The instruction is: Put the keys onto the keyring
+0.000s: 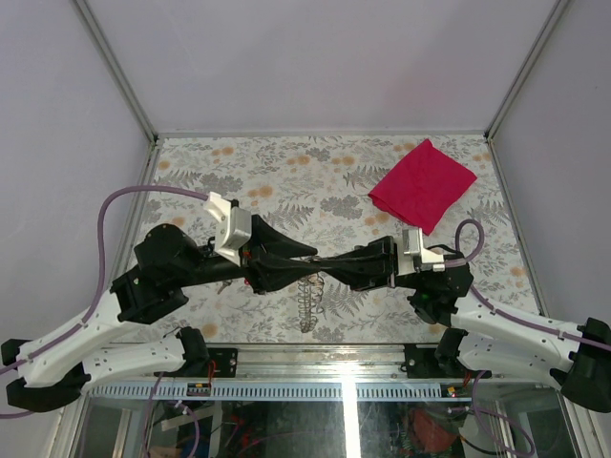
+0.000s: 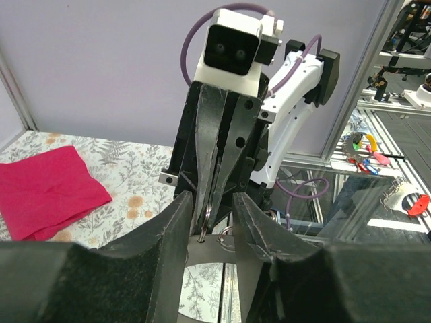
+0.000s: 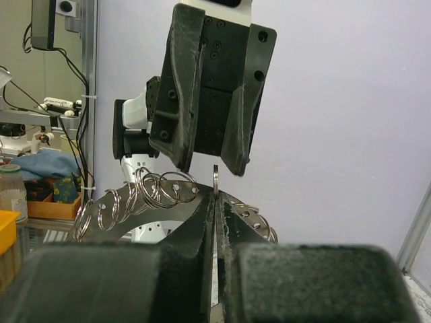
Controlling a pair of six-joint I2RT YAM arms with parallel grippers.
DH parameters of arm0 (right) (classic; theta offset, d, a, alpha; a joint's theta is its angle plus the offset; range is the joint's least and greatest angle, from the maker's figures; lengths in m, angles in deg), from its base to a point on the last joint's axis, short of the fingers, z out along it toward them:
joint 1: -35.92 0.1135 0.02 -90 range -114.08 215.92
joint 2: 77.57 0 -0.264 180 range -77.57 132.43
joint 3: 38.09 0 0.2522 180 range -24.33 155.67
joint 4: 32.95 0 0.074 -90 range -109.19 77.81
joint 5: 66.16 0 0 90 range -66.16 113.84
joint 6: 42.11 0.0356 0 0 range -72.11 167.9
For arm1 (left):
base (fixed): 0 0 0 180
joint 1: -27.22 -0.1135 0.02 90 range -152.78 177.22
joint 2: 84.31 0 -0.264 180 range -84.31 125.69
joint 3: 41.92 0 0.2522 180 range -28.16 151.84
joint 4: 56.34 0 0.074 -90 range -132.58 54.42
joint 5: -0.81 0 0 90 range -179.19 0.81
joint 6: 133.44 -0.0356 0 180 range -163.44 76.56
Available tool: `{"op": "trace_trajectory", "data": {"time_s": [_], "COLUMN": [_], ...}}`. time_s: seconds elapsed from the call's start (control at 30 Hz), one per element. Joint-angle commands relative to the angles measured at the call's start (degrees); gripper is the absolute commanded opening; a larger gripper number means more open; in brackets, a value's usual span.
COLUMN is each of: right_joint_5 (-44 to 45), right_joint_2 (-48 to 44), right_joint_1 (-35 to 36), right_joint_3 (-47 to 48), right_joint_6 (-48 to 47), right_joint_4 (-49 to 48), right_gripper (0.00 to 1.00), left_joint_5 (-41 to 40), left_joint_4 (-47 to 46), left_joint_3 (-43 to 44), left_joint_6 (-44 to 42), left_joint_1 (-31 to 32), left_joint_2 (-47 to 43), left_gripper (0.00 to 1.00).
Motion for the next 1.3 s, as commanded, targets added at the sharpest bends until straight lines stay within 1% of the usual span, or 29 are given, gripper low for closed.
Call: {"op": "trace_trajectory", "data": {"time_s": [0.0, 0.3, 0.53, 0.67, 0.83, 0.93, 1.0, 1.1, 1.27], "right_joint_5": [1.29, 0.53, 0.08, 0.07, -0.37, -0.37, -0.29, -0.14, 0.46], "right_joint_2": [-2.54, -2.89, -2.38, -2.45, -2.91, -4.26, -5.35, -7.47, -10.25], "right_joint_1": [0.21, 0.20, 0.20, 0.18, 0.26, 0.29, 0.26, 0.25, 0.25], "right_joint_3": [3.09, 2.37, 2.55, 2.58, 2.50, 2.68, 3.43, 4.92, 8.34], "right_joint_6": [0.56, 0.41, 0.86, 0.89, 0.23, -1.66, -3.50, -7.41, -12.20], "right_joint_4": [-3.44, -5.30, -6.12, -6.14, -5.15, -1.56, 2.77, 12.10, 26.71], "right_gripper": [0.00, 0.00, 0.00, 0.00, 0.01, 0.12, 0.17, 0.22, 0.25], "left_joint_5": [-0.09, -1.44, -1.30, -1.18, 0.00, 0.90, 1.37, 1.51, 1.66], "left_joint_4": [-3.98, -3.91, -3.94, -3.83, -0.81, 3.32, 5.53, 9.13, 17.10], "left_joint_3": [-1.18, -2.79, -2.97, -2.93, -0.82, 1.64, 2.89, 4.93, 9.67], "left_joint_6": [0.63, 1.12, 1.07, 1.07, 0.39, -0.81, -1.55, -2.62, -5.12], "left_joint_1": [0.16, 0.17, 0.20, 0.23, 0.22, 0.23, 0.23, 0.16, 0.17], "left_joint_2": [-0.09, -1.69, -1.56, -1.38, -0.47, 0.48, 0.85, 1.37, 3.07], "left_gripper": [0.31, 0.30, 0.16, 0.01, 0.00, 0.00, 0.00, 0.00, 0.00]}}
